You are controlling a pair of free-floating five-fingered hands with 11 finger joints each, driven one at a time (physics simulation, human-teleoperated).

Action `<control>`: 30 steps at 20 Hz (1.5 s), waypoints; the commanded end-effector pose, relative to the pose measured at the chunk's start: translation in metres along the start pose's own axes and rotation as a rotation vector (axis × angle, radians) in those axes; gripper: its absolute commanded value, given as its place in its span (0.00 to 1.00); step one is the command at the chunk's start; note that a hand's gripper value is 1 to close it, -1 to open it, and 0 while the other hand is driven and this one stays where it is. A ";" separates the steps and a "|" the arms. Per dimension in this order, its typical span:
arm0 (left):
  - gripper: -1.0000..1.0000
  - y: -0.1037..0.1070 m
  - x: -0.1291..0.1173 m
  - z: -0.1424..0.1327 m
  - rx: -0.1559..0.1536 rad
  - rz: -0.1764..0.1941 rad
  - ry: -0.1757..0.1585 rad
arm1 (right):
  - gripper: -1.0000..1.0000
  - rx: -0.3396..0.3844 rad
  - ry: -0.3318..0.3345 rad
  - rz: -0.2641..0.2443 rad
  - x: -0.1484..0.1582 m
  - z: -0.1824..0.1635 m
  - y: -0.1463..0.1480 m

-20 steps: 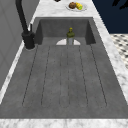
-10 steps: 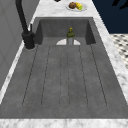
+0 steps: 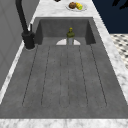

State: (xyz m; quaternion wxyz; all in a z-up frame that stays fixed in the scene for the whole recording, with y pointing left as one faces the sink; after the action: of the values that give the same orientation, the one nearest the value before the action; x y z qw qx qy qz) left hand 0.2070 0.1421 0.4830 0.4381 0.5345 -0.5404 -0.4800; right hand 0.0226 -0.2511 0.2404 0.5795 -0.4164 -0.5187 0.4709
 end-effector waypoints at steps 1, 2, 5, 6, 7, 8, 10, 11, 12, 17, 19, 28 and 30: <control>0.00 -0.025 -0.003 0.004 0.002 0.026 -0.122 | 0.50 0.000 0.000 0.000 0.000 0.000 0.000; 0.00 -0.032 -0.002 0.005 -0.003 0.022 -0.135 | 0.50 0.000 0.000 0.000 0.000 0.000 0.000; 0.00 -0.052 -0.003 0.009 -0.002 0.024 -0.172 | 0.50 0.000 0.000 0.000 0.000 0.000 0.000; 0.00 -0.058 -0.004 0.010 -0.002 0.024 -0.186 | 0.50 0.000 0.000 0.000 0.000 0.000 0.000; 0.00 -0.064 -0.004 0.011 -0.001 0.024 -0.199 | 0.50 0.000 0.000 0.000 0.000 0.000 0.000; 0.00 -0.071 -0.004 0.012 -0.001 0.025 -0.213 | 0.50 0.000 0.000 0.000 0.000 0.000 0.000; 0.00 -0.084 -0.005 0.014 -0.001 0.026 -0.240 | 0.50 0.000 0.000 0.000 0.000 0.000 0.000; 0.00 -0.090 -0.005 0.015 0.000 0.026 -0.254 | 0.50 0.000 0.000 0.000 0.000 0.000 0.000; 0.00 -0.097 -0.005 0.016 0.000 0.027 -0.268 | 0.50 0.000 0.000 0.000 0.000 0.000 0.000; 0.00 -0.129 -0.007 0.021 0.003 0.030 -0.337 | 0.50 0.000 0.000 0.000 0.000 0.000 0.000; 0.00 -0.142 -0.007 0.023 0.004 0.031 -0.365 | 0.50 0.000 0.000 0.000 0.000 0.000 0.000; 0.00 -0.201 -0.009 0.032 0.010 0.037 -0.491 | 0.50 0.000 0.000 0.000 0.000 0.000 0.000; 0.00 -0.213 -0.009 0.034 0.012 0.038 -0.519 | 0.50 0.000 0.000 0.000 0.000 0.000 0.000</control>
State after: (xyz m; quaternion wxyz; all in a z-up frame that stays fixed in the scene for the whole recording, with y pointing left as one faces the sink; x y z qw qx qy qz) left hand 0.2072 0.1583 0.2857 0.3202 0.4231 -0.6258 -0.5717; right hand 0.0226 -0.2511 0.2404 0.5795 -0.4164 -0.5187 0.4709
